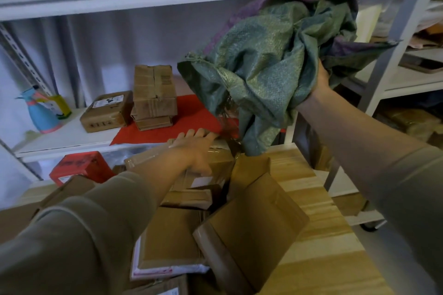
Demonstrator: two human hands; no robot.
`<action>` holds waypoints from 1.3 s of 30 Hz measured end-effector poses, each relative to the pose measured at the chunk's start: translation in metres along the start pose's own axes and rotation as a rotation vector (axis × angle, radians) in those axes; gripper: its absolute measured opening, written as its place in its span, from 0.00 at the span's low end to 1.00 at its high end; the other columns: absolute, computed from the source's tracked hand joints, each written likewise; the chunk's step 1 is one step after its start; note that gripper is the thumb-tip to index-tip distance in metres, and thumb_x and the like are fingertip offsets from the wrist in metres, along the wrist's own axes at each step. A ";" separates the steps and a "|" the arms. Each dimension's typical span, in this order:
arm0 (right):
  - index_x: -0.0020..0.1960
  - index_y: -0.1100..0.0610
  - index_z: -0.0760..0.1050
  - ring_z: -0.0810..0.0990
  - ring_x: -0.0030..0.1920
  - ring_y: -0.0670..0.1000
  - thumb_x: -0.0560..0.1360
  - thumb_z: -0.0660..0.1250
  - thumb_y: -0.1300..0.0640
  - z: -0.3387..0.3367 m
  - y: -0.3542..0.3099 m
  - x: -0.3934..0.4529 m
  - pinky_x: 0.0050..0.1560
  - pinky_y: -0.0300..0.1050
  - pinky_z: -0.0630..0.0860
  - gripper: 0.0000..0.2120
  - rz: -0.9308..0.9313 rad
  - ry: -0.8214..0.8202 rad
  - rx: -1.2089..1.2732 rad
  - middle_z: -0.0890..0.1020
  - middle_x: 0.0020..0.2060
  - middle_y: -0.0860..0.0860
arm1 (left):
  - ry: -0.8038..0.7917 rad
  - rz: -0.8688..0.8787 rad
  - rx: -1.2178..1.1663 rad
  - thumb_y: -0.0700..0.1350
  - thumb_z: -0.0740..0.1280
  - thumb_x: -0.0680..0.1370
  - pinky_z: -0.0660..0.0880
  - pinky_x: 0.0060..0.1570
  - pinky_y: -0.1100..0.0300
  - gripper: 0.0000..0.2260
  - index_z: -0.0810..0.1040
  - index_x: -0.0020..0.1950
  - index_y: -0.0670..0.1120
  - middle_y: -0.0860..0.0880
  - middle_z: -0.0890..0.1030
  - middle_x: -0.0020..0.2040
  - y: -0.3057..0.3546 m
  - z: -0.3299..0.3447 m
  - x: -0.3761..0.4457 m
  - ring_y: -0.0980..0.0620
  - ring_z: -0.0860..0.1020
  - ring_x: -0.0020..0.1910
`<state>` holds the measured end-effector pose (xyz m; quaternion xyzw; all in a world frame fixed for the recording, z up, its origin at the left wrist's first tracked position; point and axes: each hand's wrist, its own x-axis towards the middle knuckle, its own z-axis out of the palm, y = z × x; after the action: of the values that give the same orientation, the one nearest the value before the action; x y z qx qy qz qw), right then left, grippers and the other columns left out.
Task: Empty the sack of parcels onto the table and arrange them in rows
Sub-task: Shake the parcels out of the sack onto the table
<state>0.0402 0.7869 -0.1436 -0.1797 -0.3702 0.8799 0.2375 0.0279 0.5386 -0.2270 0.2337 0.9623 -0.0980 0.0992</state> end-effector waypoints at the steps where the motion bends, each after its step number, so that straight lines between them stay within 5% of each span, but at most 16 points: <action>1: 0.73 0.51 0.68 0.82 0.55 0.62 0.52 0.83 0.39 -0.004 0.002 0.012 0.52 0.59 0.80 0.53 -0.009 0.024 -0.004 0.81 0.58 0.56 | 0.045 -0.001 0.014 0.59 0.76 0.64 0.65 0.67 0.39 0.49 0.50 0.77 0.58 0.49 0.62 0.72 0.001 0.001 -0.001 0.41 0.62 0.70; 3: 0.74 0.50 0.68 0.84 0.52 0.61 0.39 0.85 0.41 -0.008 0.001 0.010 0.51 0.59 0.81 0.65 -0.042 0.034 -0.030 0.82 0.58 0.55 | 0.134 0.018 0.047 0.59 0.76 0.66 0.65 0.69 0.44 0.48 0.52 0.77 0.55 0.48 0.63 0.71 0.002 0.001 -0.005 0.42 0.63 0.70; 8: 0.73 0.52 0.69 0.84 0.53 0.61 0.46 0.84 0.43 -0.013 -0.008 -0.011 0.55 0.60 0.80 0.57 -0.043 0.024 0.093 0.82 0.58 0.56 | 0.293 0.021 0.044 0.59 0.76 0.67 0.64 0.69 0.47 0.49 0.48 0.78 0.54 0.46 0.63 0.71 -0.007 0.009 -0.007 0.42 0.64 0.70; 11: 0.73 0.52 0.69 0.82 0.55 0.62 0.69 0.75 0.44 -0.016 -0.011 -0.016 0.60 0.61 0.78 0.35 -0.029 -0.027 0.164 0.81 0.59 0.57 | 0.223 0.013 0.051 0.67 0.74 0.65 0.62 0.70 0.46 0.52 0.46 0.79 0.53 0.47 0.62 0.71 -0.009 0.019 -0.010 0.42 0.63 0.70; 15: 0.71 0.52 0.71 0.84 0.53 0.63 0.57 0.80 0.46 -0.019 -0.008 -0.024 0.55 0.65 0.79 0.45 -0.043 -0.021 0.149 0.82 0.58 0.57 | 0.101 0.005 0.002 0.70 0.71 0.65 0.61 0.71 0.42 0.50 0.52 0.78 0.52 0.46 0.62 0.71 -0.006 0.031 -0.015 0.41 0.63 0.70; 19: 0.67 0.56 0.75 0.83 0.55 0.64 0.69 0.76 0.48 -0.021 -0.007 -0.029 0.56 0.65 0.79 0.29 -0.035 -0.056 0.186 0.82 0.58 0.59 | 0.125 -0.018 -0.014 0.64 0.70 0.71 0.62 0.71 0.43 0.41 0.55 0.77 0.52 0.45 0.63 0.71 -0.005 0.038 -0.013 0.40 0.63 0.70; 23: 0.72 0.52 0.70 0.83 0.54 0.63 0.58 0.80 0.46 -0.019 -0.008 -0.036 0.53 0.65 0.80 0.44 -0.066 -0.027 0.159 0.82 0.59 0.58 | 0.120 -0.006 -0.068 0.58 0.69 0.74 0.63 0.69 0.46 0.37 0.55 0.78 0.52 0.45 0.63 0.71 0.001 0.040 -0.012 0.41 0.63 0.70; 27: 0.70 0.54 0.73 0.82 0.56 0.62 0.70 0.75 0.47 -0.021 -0.010 -0.039 0.51 0.60 0.81 0.31 -0.059 -0.069 0.160 0.81 0.60 0.58 | 0.163 0.001 -0.121 0.57 0.69 0.74 0.63 0.69 0.48 0.36 0.58 0.78 0.51 0.44 0.65 0.71 0.009 0.038 -0.013 0.42 0.64 0.70; 32: 0.67 0.55 0.76 0.81 0.57 0.63 0.73 0.73 0.47 -0.020 -0.010 -0.048 0.57 0.61 0.79 0.25 -0.056 -0.115 0.155 0.81 0.61 0.58 | 0.256 -0.098 -0.500 0.64 0.65 0.75 0.66 0.67 0.46 0.36 0.62 0.77 0.48 0.43 0.68 0.70 0.015 0.022 -0.014 0.40 0.66 0.69; 36: 0.68 0.56 0.75 0.79 0.60 0.64 0.73 0.72 0.46 -0.014 -0.016 -0.063 0.63 0.63 0.75 0.27 -0.043 -0.150 0.170 0.79 0.63 0.59 | 0.336 -0.111 -0.917 0.72 0.66 0.66 0.70 0.66 0.44 0.39 0.70 0.71 0.52 0.48 0.75 0.67 0.018 0.001 -0.011 0.44 0.72 0.67; 39: 0.66 0.58 0.75 0.77 0.63 0.63 0.80 0.63 0.45 -0.007 -0.023 -0.078 0.64 0.61 0.75 0.21 -0.026 -0.195 0.200 0.78 0.63 0.60 | 0.358 -0.089 -1.095 0.67 0.69 0.69 0.70 0.67 0.46 0.35 0.70 0.71 0.51 0.49 0.76 0.66 0.026 -0.014 -0.016 0.46 0.73 0.66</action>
<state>0.1143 0.7625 -0.1206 -0.0639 -0.3045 0.9225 0.2285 0.0513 0.5576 -0.2130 0.1204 0.8836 0.4510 0.0370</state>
